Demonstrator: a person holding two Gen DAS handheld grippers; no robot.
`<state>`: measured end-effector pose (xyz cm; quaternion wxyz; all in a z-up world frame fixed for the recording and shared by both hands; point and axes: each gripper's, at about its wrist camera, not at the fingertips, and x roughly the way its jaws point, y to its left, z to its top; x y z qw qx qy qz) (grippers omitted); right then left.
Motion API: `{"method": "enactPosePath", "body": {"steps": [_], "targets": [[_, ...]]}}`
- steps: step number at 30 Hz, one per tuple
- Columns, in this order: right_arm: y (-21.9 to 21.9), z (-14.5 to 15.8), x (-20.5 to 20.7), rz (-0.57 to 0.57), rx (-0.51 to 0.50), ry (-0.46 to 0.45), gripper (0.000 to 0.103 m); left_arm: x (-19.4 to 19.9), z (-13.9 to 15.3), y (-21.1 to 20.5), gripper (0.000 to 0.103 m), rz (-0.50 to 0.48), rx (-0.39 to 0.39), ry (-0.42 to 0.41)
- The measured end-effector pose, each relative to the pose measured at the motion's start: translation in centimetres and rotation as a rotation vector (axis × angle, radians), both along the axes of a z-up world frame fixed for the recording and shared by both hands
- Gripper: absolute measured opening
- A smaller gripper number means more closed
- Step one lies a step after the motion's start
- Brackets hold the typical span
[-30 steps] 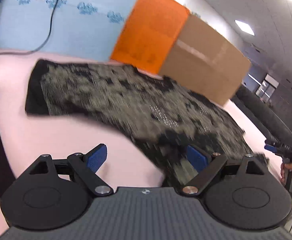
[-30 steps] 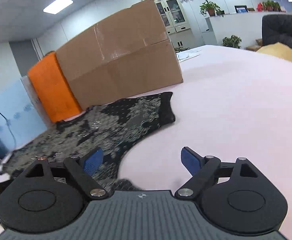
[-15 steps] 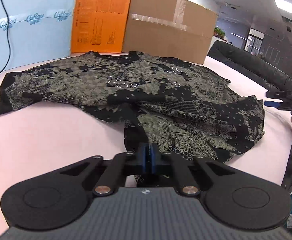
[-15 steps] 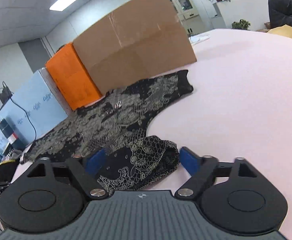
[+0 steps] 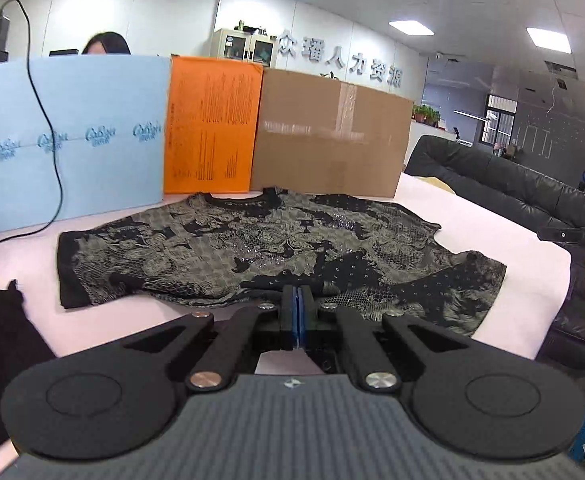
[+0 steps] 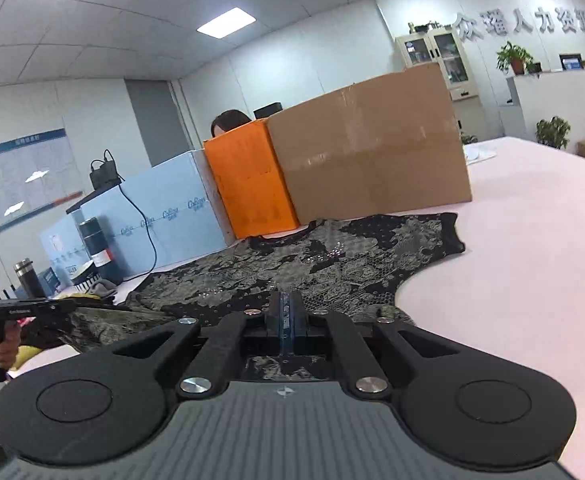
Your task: Fold clothes
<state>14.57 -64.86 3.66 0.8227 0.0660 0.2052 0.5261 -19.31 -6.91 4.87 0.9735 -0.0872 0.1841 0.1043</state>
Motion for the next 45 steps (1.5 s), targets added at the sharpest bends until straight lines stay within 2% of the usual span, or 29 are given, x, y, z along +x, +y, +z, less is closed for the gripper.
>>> {"method": "enactPosePath", "body": {"steps": [2, 3, 4, 5, 7, 8, 10, 14, 17, 18, 19, 20, 21, 22, 25, 29, 34, 36, 41, 42, 43, 45], "targets": [[-0.3, -0.2, -0.6, -0.045, -0.051, -0.053, 0.022, -1.4, -0.3, 0.0, 0.001, 0.03, 0.0, 0.016], [-0.1, -0.7, -0.7, -0.064, -0.104, -0.104, 0.053, -2.0, -0.7, 0.2, 0.003, 0.035, -0.006, 0.03], [0.2, -1.2, -0.8, -0.083, -0.158, -0.157, 0.066, -2.5, -1.3, 0.4, 0.005, 0.037, -0.021, 0.043], [0.4, -1.8, -0.9, -0.102, -0.212, -0.211, 0.066, -3.0, -2.0, 0.7, 0.011, 0.042, -0.041, 0.056], [1.2, -3.1, -0.2, -0.125, -0.313, -0.254, 0.066, -3.9, -3.2, 1.2, 0.032, 0.059, -0.075, 0.072], [1.4, -3.6, 0.5, -0.117, -0.323, -0.233, 0.066, -4.2, -3.7, 1.3, 0.052, 0.066, -0.089, 0.072], [1.7, -4.5, 2.0, -0.101, -0.322, -0.176, 0.065, -4.6, -4.6, 1.3, 0.074, 0.071, -0.119, 0.063], [2.4, -5.9, 4.7, -0.091, -0.279, -0.052, 0.064, -3.4, -5.7, 0.5, 0.084, 0.036, -0.139, 0.06], [2.9, -7.0, 6.9, -0.092, -0.222, 0.077, 0.064, -1.1, -6.5, -0.4, 0.085, 0.025, -0.115, 0.111], [3.2, -7.3, 7.3, -0.086, -0.219, 0.103, 0.057, -0.4, -6.8, -0.7, 0.085, 0.022, -0.099, 0.129], [3.7, -7.6, 7.5, -0.064, -0.226, 0.117, 0.022, 0.3, -7.2, -1.2, 0.081, 0.007, -0.074, 0.146], [4.2, -7.8, 7.3, -0.048, -0.236, 0.121, 0.0, 0.9, -7.7, -1.8, 0.047, -0.012, -0.045, 0.163], [4.6, -7.9, 7.2, -0.032, -0.246, 0.123, 0.002, 1.4, -7.9, -2.3, 0.012, -0.019, -0.006, 0.172], [4.8, -7.8, 6.7, -0.009, -0.247, 0.114, 0.002, 1.7, -7.8, -2.6, 0.0, -0.023, 0.019, 0.173], [4.3, -5.6, 4.8, 0.05, -0.163, 0.086, 0.002, 1.1, -6.0, -2.1, 0.001, -0.049, 0.016, 0.12], [2.3, -1.3, 1.8, 0.109, -0.059, 0.015, 0.002, -1.0, -2.5, -1.0, 0.001, -0.001, 0.061, 0.04], [0.1, 1.3, -0.9, 0.122, -0.032, -0.04, 0.002, -4.0, 0.2, -0.4, 0.001, 0.036, 0.105, -0.012], [-0.7, 0.8, -0.8, 0.113, -0.05, -0.01, 0.002, -4.9, 0.0, -0.1, 0.002, 0.01, 0.074, 0.003], [-3.0, -2.4, -0.8, 0.065, -0.117, 0.084, 0.004, -7.1, -2.9, -0.6, 0.005, -0.028, 0.072, 0.109], [-3.7, -3.2, -0.8, 0.048, -0.117, 0.105, 0.01, -7.5, -3.5, -0.6, 0.011, -0.022, 0.065, 0.125], [-4.4, -4.0, -0.7, 0.031, -0.114, 0.13, 0.021, -8.0, -4.1, -0.5, 0.014, -0.011, 0.056, 0.135], [-5.6, -5.2, -0.8, -0.009, -0.107, 0.15, 0.03, -8.8, -4.9, 0.0, 0.031, 0.021, 0.029, 0.134]]}}
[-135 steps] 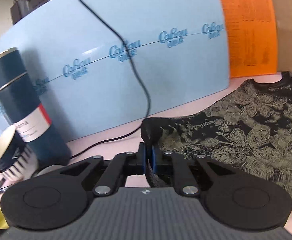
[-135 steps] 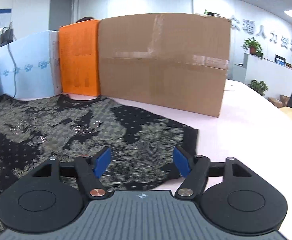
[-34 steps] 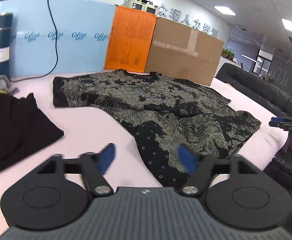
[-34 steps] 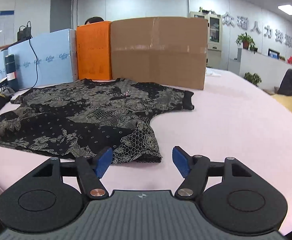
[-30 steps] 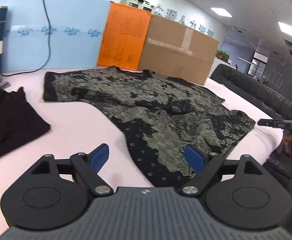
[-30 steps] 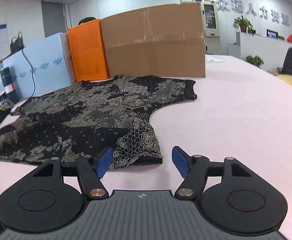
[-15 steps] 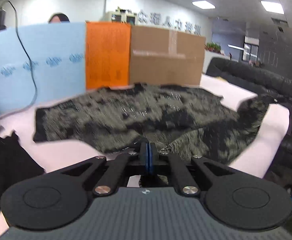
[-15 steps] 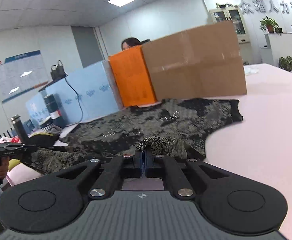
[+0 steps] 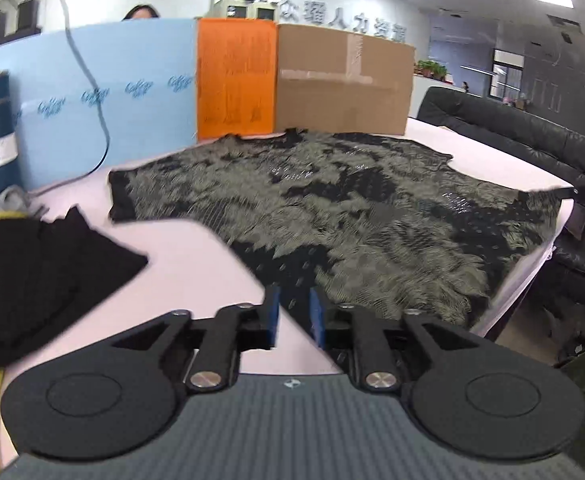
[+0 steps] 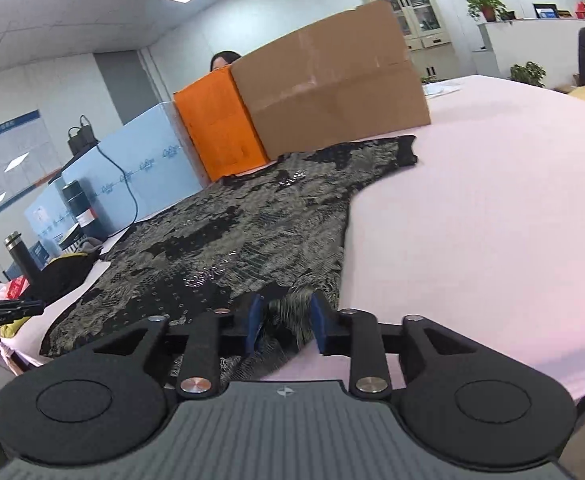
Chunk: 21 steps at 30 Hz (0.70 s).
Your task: Fold clothes
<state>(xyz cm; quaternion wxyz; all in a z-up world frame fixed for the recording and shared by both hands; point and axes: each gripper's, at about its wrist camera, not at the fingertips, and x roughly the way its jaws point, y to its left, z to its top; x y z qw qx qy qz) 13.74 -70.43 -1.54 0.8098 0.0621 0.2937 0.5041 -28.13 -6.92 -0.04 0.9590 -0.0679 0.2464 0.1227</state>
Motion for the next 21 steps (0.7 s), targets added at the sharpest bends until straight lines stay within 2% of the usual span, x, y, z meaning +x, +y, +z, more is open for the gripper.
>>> {"method": "enactPosePath", "body": {"steps": [1, 3, 4, 6, 7, 14, 15, 16, 17, 19, 21], "targets": [[-0.4, -0.4, -0.1, -0.013, 0.005, 0.006, 0.03, -0.4, -0.3, 0.3, 0.036, 0.017, -0.016, -0.006], [-1.1, -0.7, -0.3, -0.041, 0.025, 0.006, 0.031, -0.7, -0.7, 0.8, 0.054, 0.039, -0.049, -0.019], [-1.3, -0.7, -0.3, -0.056, 0.04, 0.0, 0.037, -0.7, -0.8, 0.9, 0.057, 0.038, -0.059, -0.025], [-1.4, -0.7, -0.2, -0.075, 0.056, -0.009, 0.044, -0.4, -0.9, 0.7, 0.078, 0.023, -0.06, -0.039], [-1.2, -0.8, -0.1, -0.079, 0.051, -0.011, 0.046, -0.2, -0.9, 0.4, 0.082, 0.012, -0.057, -0.049], [1.1, -2.4, 0.5, -0.076, -0.036, -0.025, 0.046, 2.5, -0.8, -0.6, 0.083, -0.056, -0.036, -0.055], [1.3, -2.4, 0.3, -0.075, -0.043, -0.041, 0.038, 2.9, -0.8, -0.7, 0.083, -0.062, -0.032, -0.053], [1.4, -2.5, 0.1, -0.07, -0.039, -0.044, 0.013, 3.4, -0.7, -0.7, 0.084, -0.065, -0.03, -0.051], [1.5, -2.5, 0.0, -0.064, -0.033, -0.045, 0.002, 3.8, -0.7, -0.7, 0.084, -0.067, -0.028, -0.048], [1.4, -2.4, -0.2, -0.054, -0.004, -0.035, 0.003, 4.4, -0.7, -0.7, 0.084, -0.073, -0.022, -0.042], [1.0, -2.5, -0.1, -0.088, -0.021, -0.026, 0.003, 4.9, -0.8, -0.7, 0.085, -0.083, -0.02, -0.035]]}}
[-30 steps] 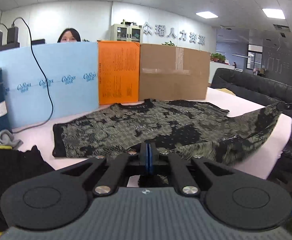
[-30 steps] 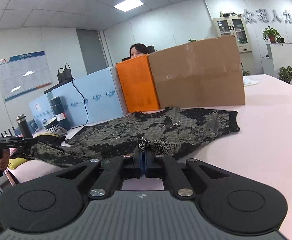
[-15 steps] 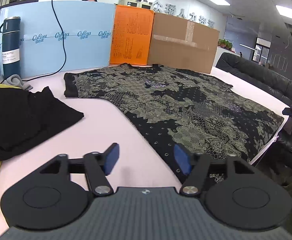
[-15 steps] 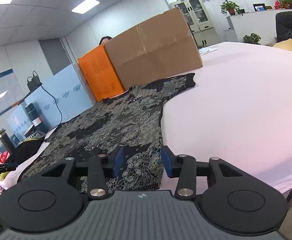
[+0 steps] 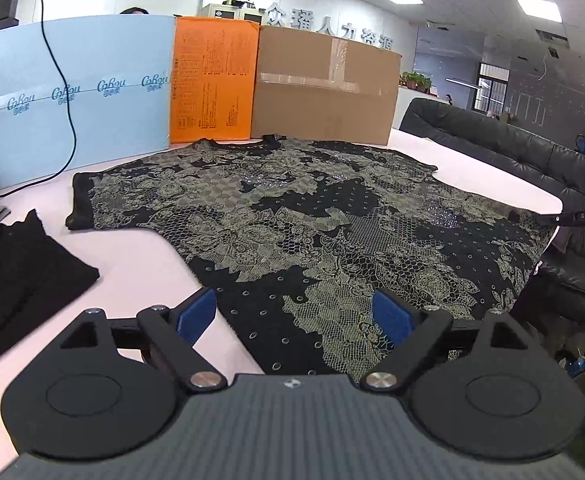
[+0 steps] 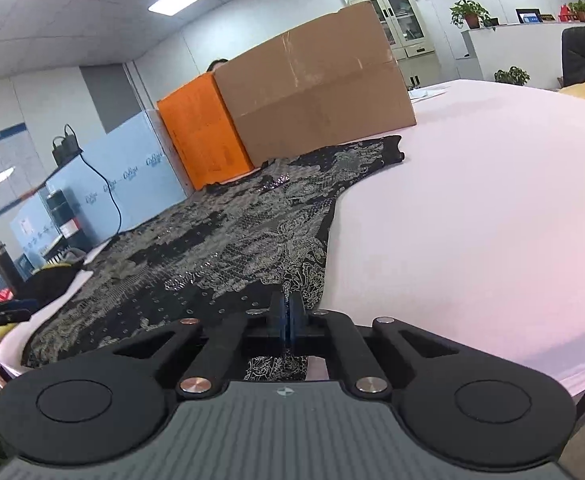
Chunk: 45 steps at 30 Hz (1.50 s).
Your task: Fold clothes
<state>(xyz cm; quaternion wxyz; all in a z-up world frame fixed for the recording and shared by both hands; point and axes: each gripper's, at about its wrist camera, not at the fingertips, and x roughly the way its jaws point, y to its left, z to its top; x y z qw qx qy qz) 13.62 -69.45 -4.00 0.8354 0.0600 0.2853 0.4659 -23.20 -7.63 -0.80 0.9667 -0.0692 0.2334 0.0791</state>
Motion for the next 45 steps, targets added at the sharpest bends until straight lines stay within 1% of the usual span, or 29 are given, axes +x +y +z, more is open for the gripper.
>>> {"method": "enactPosePath", "body": {"steps": [2, 3, 5, 6, 8, 9, 10, 12, 15, 18, 20, 22, 24, 26, 27, 28, 29, 32, 36, 38, 42, 45], "targets": [[-0.4, 0.0, 0.1, -0.035, -0.018, 0.009, 0.003, 0.3, -0.2, 0.0, 0.085, 0.0, 0.006, 0.013], [-0.4, -0.3, 0.2, -0.054, -0.07, -0.008, 0.003, 0.5, -0.4, 0.0, 0.085, 0.003, 0.012, 0.021], [-0.8, -0.2, -0.1, -0.059, -0.082, -0.023, 0.003, 0.5, -0.8, 0.1, 0.085, 0.015, 0.019, 0.041], [-1.0, -0.1, -0.2, -0.061, -0.086, -0.03, 0.007, 0.5, -0.9, 0.3, 0.085, 0.022, 0.018, 0.046], [-1.0, 0.6, -0.8, -0.101, -0.098, -0.082, 0.038, 0.3, -1.0, 0.6, 0.085, 0.037, 0.014, 0.05], [-0.8, 0.9, -1.0, -0.124, -0.11, -0.122, 0.061, 0.2, -0.9, 0.8, 0.085, 0.045, 0.013, 0.045], [-0.6, 1.2, -1.3, -0.132, -0.117, -0.157, 0.062, 0.1, -0.7, 1.0, 0.085, 0.053, 0.013, 0.034], [-0.1, 1.9, -1.5, -0.125, -0.111, -0.197, 0.062, 0.1, -0.3, 1.2, 0.087, 0.059, 0.002, 0.013], [1.2, 2.5, -1.8, -0.077, -0.058, -0.218, 0.062, 0.8, 0.1, 1.0, 0.088, 0.032, -0.008, -0.009], [2.9, 2.1, -1.9, 0.015, -0.019, -0.185, 0.063, 1.9, -0.2, 0.2, 0.088, -0.025, -0.011, -0.003], [3.8, 1.2, -1.4, 0.056, -0.003, -0.114, 0.063, 2.5, -0.7, -0.5, 0.088, -0.055, 0.004, 0.027], [4.3, 0.1, -0.9, 0.068, -0.022, -0.045, 0.065, 2.9, -1.5, -1.1, 0.088, -0.062, 0.028, 0.076], [4.0, -0.6, -1.1, 0.076, -0.02, -0.041, 0.066, 2.7, -2.3, -1.4, 0.089, -0.06, 0.047, 0.105], [3.4, -0.5, -1.4, 0.077, -0.014, -0.045, 0.069, 1.9, -2.3, -1.3, 0.093, -0.055, 0.05, 0.09], [3.2, -0.4, -1.6, 0.072, -0.006, -0.047, 0.073, 1.6, -2.0, -1.2, 0.093, -0.046, 0.05, 0.081], [3.1, -0.1, -1.8, 0.067, 0.001, -0.052, 0.078, 1.3, -1.7, -0.9, 0.093, -0.035, 0.052, 0.066], [3.1, 0.2, -1.9, 0.062, 0.003, -0.061, 0.081, 1.0, -1.4, -0.7, 0.094, -0.027, 0.051, 0.047], [3.5, 1.2, -2.4, 0.069, 0.009, -0.109, 0.082, 0.8, -0.5, 0.3, 0.103, 0.006, 0.034, -0.001], [4.6, 2.0, -2.5, 0.089, 0.034, -0.127, 0.087, 1.6, 0.3, 0.9, 0.103, 0.042, 0.045, -0.021], [5.2, 2.0, -2.6, 0.097, 0.04, -0.131, 0.087, 2.1, 0.4, 1.0, 0.103, 0.046, 0.049, -0.027], [6.1, 1.3, -2.2, 0.102, 0.036, -0.099, 0.087, 3.1, 0.3, 0.9, 0.103, 0.037, 0.061, -0.017], [6.7, 0.5, -1.8, 0.102, -0.012, -0.053, 0.089, 3.9, 0.4, 0.9, 0.103, 0.025, 0.076, -0.01]]}}
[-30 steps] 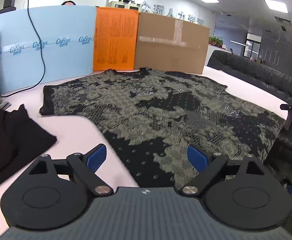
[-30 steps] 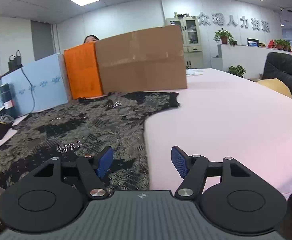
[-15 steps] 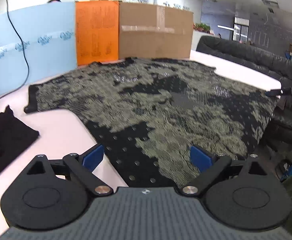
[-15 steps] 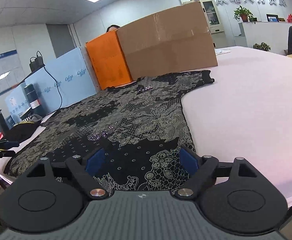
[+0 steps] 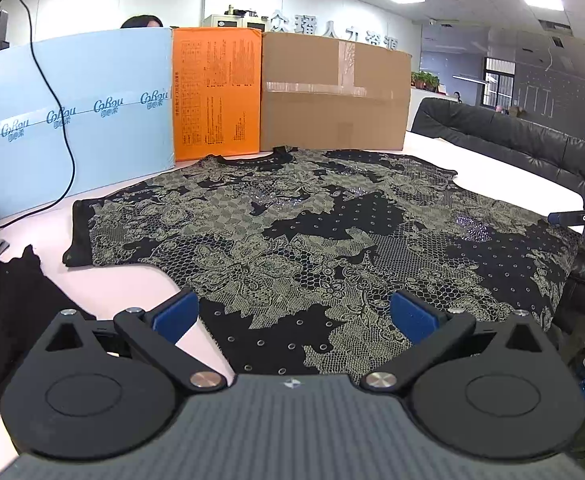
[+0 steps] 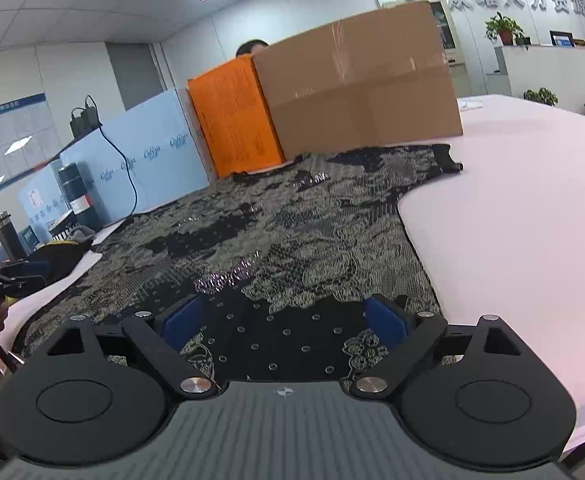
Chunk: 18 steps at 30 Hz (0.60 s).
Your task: Fold clothes
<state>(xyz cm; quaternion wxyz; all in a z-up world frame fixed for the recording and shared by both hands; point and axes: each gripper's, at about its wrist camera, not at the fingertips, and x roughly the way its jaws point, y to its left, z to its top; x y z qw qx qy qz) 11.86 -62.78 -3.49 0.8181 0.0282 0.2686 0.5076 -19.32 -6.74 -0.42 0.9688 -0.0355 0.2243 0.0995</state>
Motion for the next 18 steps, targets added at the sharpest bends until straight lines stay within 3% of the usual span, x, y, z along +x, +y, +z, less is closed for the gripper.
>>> {"method": "enactPosePath", "body": {"steps": [8, 15, 18], "targets": [[1.1, 2.1, -0.1, 0.052, 0.019, -0.017, 0.091, 3.3, 2.1, 0.5, 0.103, 0.049, 0.104, 0.004], [5.2, 8.3, 3.3, 0.071, 0.04, -0.08, 0.098, 10.0, 5.1, 1.9, 0.103, 0.255, 0.248, 0.01], [8.6, 10.4, 5.7, 0.013, 0.008, -0.123, 0.101, 13.3, 5.3, 3.3, 0.103, 0.378, 0.258, 0.023]]}}
